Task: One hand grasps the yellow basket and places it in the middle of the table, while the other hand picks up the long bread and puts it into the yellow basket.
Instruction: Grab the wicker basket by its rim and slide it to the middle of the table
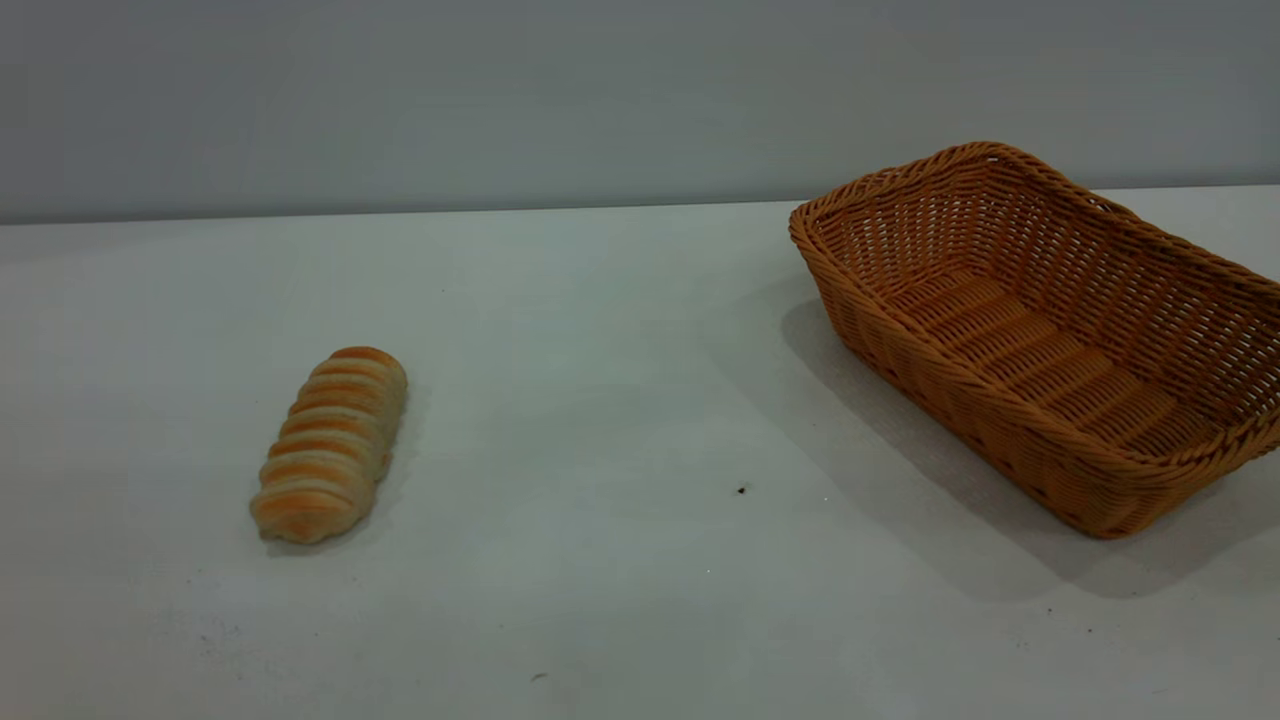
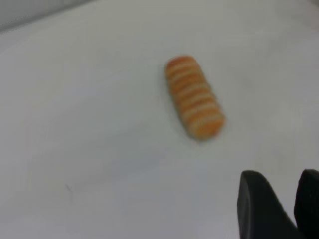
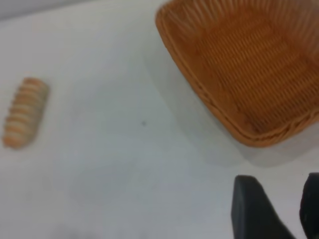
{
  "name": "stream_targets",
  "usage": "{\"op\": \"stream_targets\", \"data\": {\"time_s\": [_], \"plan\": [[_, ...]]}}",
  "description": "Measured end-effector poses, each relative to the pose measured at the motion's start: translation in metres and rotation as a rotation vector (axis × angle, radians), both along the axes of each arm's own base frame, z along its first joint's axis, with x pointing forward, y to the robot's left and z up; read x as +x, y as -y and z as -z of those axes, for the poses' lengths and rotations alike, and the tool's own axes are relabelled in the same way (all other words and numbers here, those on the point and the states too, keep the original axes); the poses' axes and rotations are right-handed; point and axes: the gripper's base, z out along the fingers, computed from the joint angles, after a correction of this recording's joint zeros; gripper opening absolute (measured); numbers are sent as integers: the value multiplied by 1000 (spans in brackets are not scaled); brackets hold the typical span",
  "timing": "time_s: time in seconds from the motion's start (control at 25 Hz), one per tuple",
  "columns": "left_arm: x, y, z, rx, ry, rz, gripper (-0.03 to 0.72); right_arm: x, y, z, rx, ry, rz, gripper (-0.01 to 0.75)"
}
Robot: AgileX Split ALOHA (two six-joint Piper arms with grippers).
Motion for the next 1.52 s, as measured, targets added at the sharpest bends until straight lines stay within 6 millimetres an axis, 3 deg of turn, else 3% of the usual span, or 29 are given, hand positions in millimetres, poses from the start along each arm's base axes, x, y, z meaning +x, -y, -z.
{"op": "stream_targets", "data": {"time_s": [0.28, 0.48, 0.72, 0.96, 1.12, 1.52], "plan": [[95, -2, 20, 86, -156, 39, 242, 62, 6, 48, -8, -213, -1, 337], [162, -1, 11, 120, -156, 71, 242, 84, 7, 73, 5, -266, 3, 347], [215, 0, 20, 165, -170, 124, 242, 100, 8, 89, 48, -287, 49, 349], [254, 4, 43, 121, -204, 148, 242, 118, 10, 102, 52, -325, 61, 463], [272, 9, 47, 82, -175, 174, 242, 125, 14, 115, 32, -363, 103, 552], [290, 15, 47, 45, -91, 220, 242, 143, 21, 136, 62, -428, 228, 568]]}}
